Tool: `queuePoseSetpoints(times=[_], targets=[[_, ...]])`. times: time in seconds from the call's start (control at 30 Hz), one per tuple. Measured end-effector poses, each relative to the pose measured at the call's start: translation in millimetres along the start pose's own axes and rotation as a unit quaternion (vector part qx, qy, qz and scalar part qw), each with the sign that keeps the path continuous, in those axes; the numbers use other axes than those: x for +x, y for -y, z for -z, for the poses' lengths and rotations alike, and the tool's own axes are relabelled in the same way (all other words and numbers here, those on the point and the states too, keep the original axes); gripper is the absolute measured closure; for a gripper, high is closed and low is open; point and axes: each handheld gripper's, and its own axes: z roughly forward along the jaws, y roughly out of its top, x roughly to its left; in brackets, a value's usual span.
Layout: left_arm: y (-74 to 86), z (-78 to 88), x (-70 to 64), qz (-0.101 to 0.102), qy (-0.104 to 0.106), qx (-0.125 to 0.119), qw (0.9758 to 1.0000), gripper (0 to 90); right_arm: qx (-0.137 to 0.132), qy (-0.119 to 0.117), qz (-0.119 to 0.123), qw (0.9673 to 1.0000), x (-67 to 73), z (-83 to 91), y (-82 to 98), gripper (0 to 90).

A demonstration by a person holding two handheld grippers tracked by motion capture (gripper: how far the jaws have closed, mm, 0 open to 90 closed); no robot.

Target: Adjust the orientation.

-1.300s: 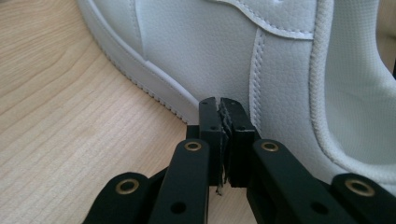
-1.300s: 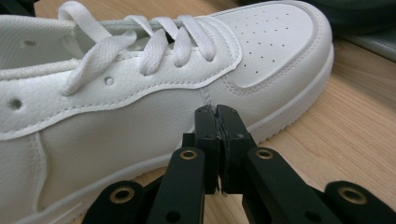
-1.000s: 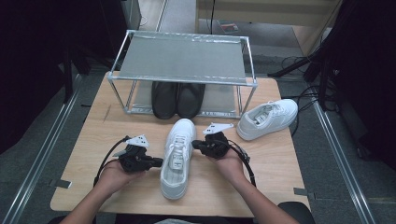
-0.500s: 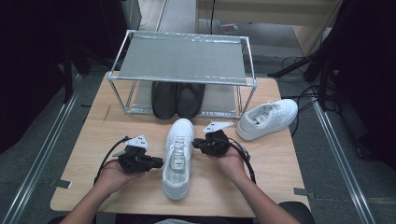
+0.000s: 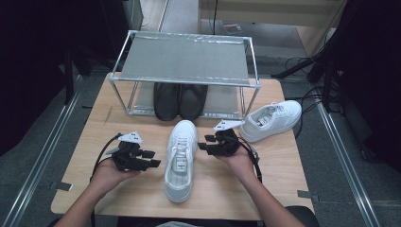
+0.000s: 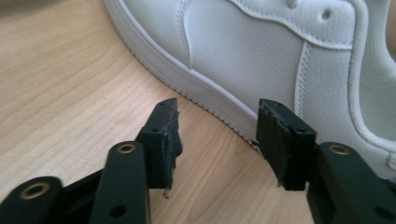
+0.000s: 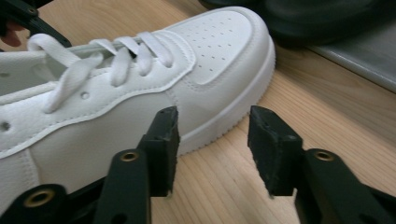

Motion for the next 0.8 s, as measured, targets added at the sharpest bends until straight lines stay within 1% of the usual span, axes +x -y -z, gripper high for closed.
queuePoseSetpoints(times=[0.07,0.13,0.23,0.3,0.43,0.53,0.67,0.8], targets=[[-0.1,0.2,1.5,0.002,0.000,-0.005,1.0000,44.6,0.003,-0.001,-0.001,1.0000,-1.5,2.1,-0.1,51.7],[-0.2,-0.4,3.4,0.003,0.000,-0.005,1.0000,43.5,0.005,0.001,-0.001,1.0000,-2.0,5.1,-1.0,51.0],[-0.6,-1.8,4.6,0.000,-0.003,-0.004,1.0000,41.5,-0.004,0.006,0.000,1.0000,-4.9,12.3,-2.0,50.9],[-1.0,-1.8,5.9,-0.002,-0.002,-0.007,1.0000,40.4,-0.009,0.010,-0.004,0.9999,-8.2,17.2,-1.9,50.8],[-2.0,-1.7,8.1,-0.002,-0.005,-0.011,0.9999,39.0,-0.016,0.020,-0.013,0.9996,-15.2,27.2,-0.2,50.2],[-2.7,-2.3,9.2,0.002,-0.001,-0.013,0.9999,38.6,-0.021,0.029,-0.014,0.9993,-19.7,35.2,1.0,50.1],[-4.5,-5.1,9.5,0.002,0.002,-0.008,1.0000,38.6,-0.027,0.039,-0.018,0.9987,-25.8,45.0,3.3,50.0],[-6.5,-8.4,8.9,-0.003,0.005,-0.002,1.0000,38.4,-0.033,0.049,-0.025,0.9979,-31.2,54.3,5.0,49.9]])
